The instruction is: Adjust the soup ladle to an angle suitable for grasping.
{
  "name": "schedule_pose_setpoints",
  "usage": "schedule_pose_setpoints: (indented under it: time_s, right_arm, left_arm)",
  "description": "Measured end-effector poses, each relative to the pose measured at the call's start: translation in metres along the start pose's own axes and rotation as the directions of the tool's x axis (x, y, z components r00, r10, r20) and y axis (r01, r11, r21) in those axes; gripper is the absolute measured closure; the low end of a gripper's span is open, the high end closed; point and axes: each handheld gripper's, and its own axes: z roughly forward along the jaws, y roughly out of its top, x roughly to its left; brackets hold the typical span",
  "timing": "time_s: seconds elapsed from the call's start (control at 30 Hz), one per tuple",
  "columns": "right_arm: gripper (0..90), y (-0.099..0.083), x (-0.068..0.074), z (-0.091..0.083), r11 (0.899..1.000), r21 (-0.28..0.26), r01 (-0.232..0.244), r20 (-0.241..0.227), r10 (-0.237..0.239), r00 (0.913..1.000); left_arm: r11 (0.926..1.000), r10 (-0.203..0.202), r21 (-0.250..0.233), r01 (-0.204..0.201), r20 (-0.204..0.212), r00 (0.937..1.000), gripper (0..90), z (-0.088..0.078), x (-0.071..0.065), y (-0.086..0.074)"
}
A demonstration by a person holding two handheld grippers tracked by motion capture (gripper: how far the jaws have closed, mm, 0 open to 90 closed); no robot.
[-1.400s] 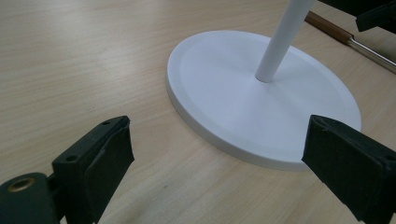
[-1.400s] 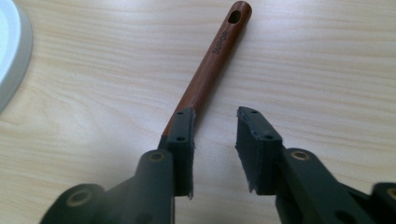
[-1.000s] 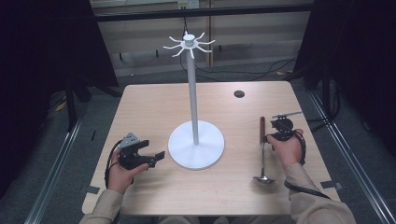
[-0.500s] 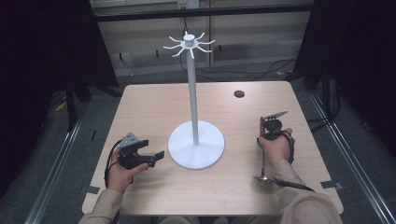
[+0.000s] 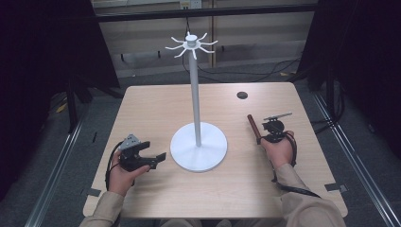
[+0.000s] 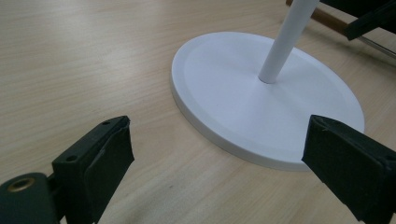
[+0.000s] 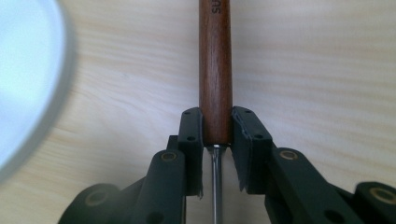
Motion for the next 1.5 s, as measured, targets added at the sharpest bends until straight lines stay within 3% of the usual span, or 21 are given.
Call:
schedule_pose_setpoints:
  time_s: [0.1, 0.13, 0.23, 0.27, 0.33, 0.37, 0.4, 0.6, 0.63, 0.73, 0.83, 0.9, 0.93, 1.1, 1.23, 1.27, 1.3, 1.33, 1.37, 1.4, 1.5]
  right_arm:
    - [74.8, 0.0, 0.0, -0.008, 0.999, -0.038, 0.002, -0.051, -0.004, 0.9987]
    - [74.8, 0.0, 0.0, -0.017, 0.994, -0.107, 0.007, -0.087, -0.016, 0.996]
    - [74.8, -0.001, 0.0, -0.027, 0.985, -0.171, 0.003, -0.126, -0.025, 0.9917]
    - [74.8, -0.004, -0.002, -0.036, 0.97, -0.241, -0.007, -0.157, -0.032, 0.9872]
    - [74.8, -0.006, -0.003, -0.045, 0.953, -0.303, -0.005, -0.191, -0.055, 0.9801]
    - [74.8, -0.006, -0.003, -0.045, 0.953, -0.303, -0.005, -0.191, -0.055, 0.9801]
    - [74.8, -0.009, -0.004, -0.053, 0.932, -0.362, 0.0, -0.232, -0.09, 0.9685]
    - [74.8, -0.017, -0.005, -0.07, 0.875, -0.483, -0.034, -0.32, -0.14, 0.9369]
    - [74.8, -0.017, -0.005, -0.07, 0.875, -0.483, -0.034, -0.32, -0.14, 0.9369]
    - [74.9, -0.021, -0.006, -0.075, 0.841, -0.538, -0.056, -0.37, -0.176, 0.9122]
    - [74.8, -0.023, -0.005, -0.079, 0.82, -0.57, -0.058, -0.392, -0.209, 0.8957]
    - [74.9, -0.023, -0.004, -0.08, 0.815, -0.575, -0.077, -0.403, -0.2, 0.8929]
    - [74.9, -0.022, -0.001, -0.082, 0.808, -0.584, -0.083, -0.425, -0.216, 0.8792]
    - [74.9, -0.018, 0.006, -0.086, 0.791, -0.606, -0.078, -0.423, -0.238, 0.8744]
    - [74.8, -0.014, 0.013, -0.089, 0.776, -0.627, -0.073, -0.433, -0.269, 0.8605]
    - [74.9, -0.011, 0.016, -0.091, 0.765, -0.639, -0.078, -0.435, -0.276, 0.8573]
    - [74.9, -0.011, 0.016, -0.091, 0.765, -0.639, -0.078, -0.435, -0.276, 0.8573]
    - [74.8, -0.008, 0.021, -0.093, 0.75, -0.657, -0.077, -0.427, -0.287, 0.8575]
    - [74.8, -0.008, 0.021, -0.093, 0.75, -0.657, -0.077, -0.427, -0.287, 0.8575]
    - [74.8, -0.004, 0.025, -0.097, 0.736, -0.674, -0.066, -0.411, -0.3, 0.8609]
    - [74.8, 0.001, 0.029, -0.099, 0.729, -0.681, -0.062, -0.41, -0.31, 0.8579]
  left_arm:
    - [1.0, -0.002, -0.003, 0.002, 0.001, 1.0, 8.0, 0.0, -0.001, 0.0]
    - [1.0, 0.0, -0.004, 0.0, -0.003, 1.0, 8.0, 0.0, -0.002, 0.001]
    - [1.0, 0.001, -0.003, -0.001, 0.001, 1.0, 8.0, -0.001, -0.002, 0.001]
    - [1.0, 0.002, -0.003, -0.002, 0.0, 1.0, 8.0, 0.0, -0.003, 0.001]
    - [1.0, 0.006, -0.003, -0.006, 0.001, 1.0, 8.0, 0.0, -0.004, 0.001]
    - [1.0, 0.006, -0.003, -0.006, 0.001, 1.0, 8.0, 0.0, -0.004, 0.001]
    - [1.0, 0.004, -0.001, -0.004, 0.003, 1.0, 7.9, 0.0, -0.005, 0.001]
    - [1.0, 0.002, -0.002, -0.002, 0.005, 1.0, 7.9, 0.001, -0.007, 0.002]
    - [1.0, 0.002, -0.002, -0.002, 0.005, 1.0, 7.9, 0.001, -0.007, 0.002]
    - [1.0, 0.01, 0.002, -0.01, 0.006, 0.9999, 7.8, 0.002, -0.008, 0.001]
    - [1.0, 0.009, 0.002, -0.009, 0.008, 0.9999, 7.8, 0.003, -0.008, 0.001]
    - [0.9999, 0.01, 0.005, -0.01, 0.006, 0.9999, 7.8, 0.003, -0.008, 0.001]
    - [0.9999, 0.011, 0.004, -0.011, 0.006, 0.9999, 7.8, 0.003, -0.008, 0.001]
    - [0.9999, 0.012, 0.002, -0.012, 0.007, 0.9999, 7.8, 0.003, -0.009, 0.001]
    - [0.9998, 0.017, 0.007, -0.017, 0.004, 0.9998, 7.8, 0.003, -0.008, 0.001]
    - [0.9999, 0.015, 0.006, -0.015, 0.003, 0.9999, 7.8, 0.003, -0.008, 0.001]
    - [0.9999, 0.015, 0.006, -0.015, 0.003, 0.9999, 7.8, 0.003, -0.008, 0.001]
    - [0.9999, 0.012, 0.004, -0.012, 0.006, 0.9999, 7.8, 0.003, -0.009, 0.001]
    - [0.9999, 0.012, 0.004, -0.012, 0.006, 0.9999, 7.9, 0.003, -0.009, 0.001]
    - [0.9999, 0.01, 0.003, -0.01, 0.005, 0.9999, 7.9, 0.003, -0.009, 0.001]
    - [0.9999, 0.011, 0.004, -0.011, 0.006, 0.9999, 7.8, 0.003, -0.008, 0.001]
